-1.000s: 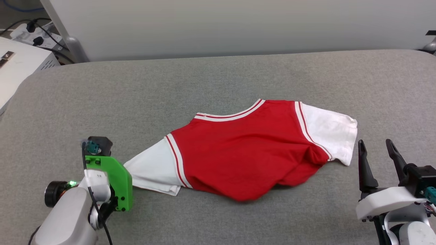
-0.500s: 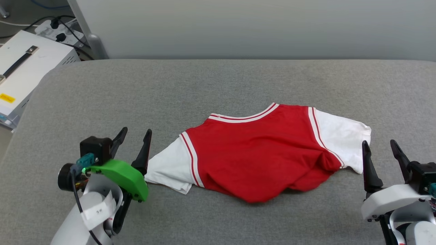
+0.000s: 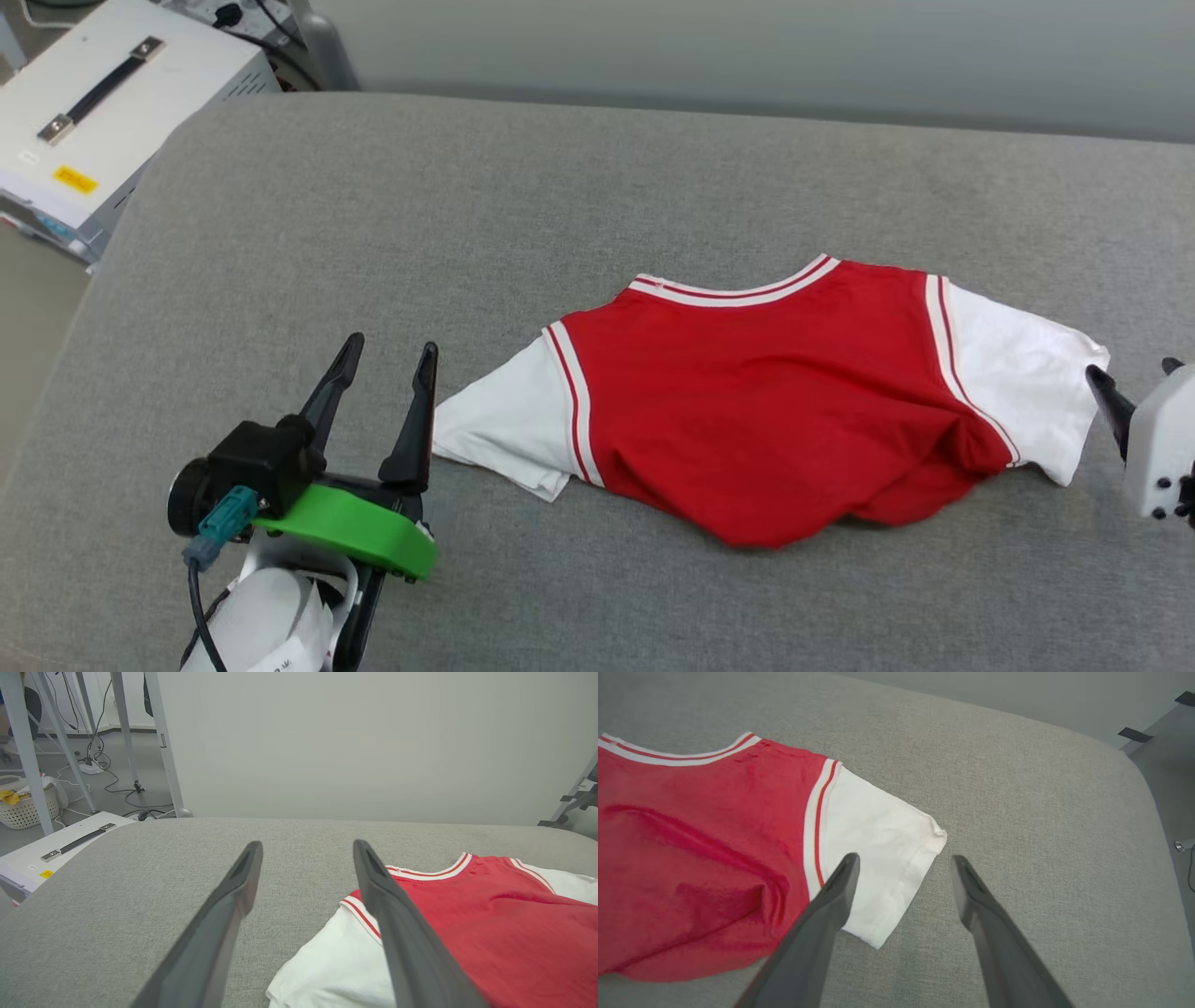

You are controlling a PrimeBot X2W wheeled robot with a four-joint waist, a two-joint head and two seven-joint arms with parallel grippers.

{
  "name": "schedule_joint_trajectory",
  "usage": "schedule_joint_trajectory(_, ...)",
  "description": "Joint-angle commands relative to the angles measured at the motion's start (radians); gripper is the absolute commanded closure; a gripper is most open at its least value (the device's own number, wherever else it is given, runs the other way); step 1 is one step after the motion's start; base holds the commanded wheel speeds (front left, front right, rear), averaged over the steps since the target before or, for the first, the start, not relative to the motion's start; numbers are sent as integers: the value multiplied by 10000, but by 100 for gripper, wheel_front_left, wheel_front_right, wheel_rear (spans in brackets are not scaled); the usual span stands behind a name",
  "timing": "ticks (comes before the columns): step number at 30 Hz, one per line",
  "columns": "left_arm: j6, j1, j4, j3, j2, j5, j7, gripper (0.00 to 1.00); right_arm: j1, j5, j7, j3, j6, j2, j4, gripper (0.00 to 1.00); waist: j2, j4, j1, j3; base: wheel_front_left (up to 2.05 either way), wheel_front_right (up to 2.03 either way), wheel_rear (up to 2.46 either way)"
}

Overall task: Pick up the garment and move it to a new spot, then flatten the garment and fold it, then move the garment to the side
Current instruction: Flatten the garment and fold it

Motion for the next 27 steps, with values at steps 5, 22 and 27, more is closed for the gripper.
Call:
schedule_joint_trajectory(5,-93,-91,-476,-62,37,251,-49,0,-1266,444,2315,-391,-7,-512,622,0,102,889,0,1238,0,0,0)
schedule_joint_trajectory(22,-164,-527,-816,-188,-146,301,-60,0,-2494,-386,2702,-1136,-7,-767,3383,0,102,1731,0,2137,0,0,0)
schedule_joint_trajectory(27,-153,-510,-741,-128,-88,269,-61,0,-2220,-150,2908,-747,-7,-743,3795,51,102,1682,0,2080,0,0,0)
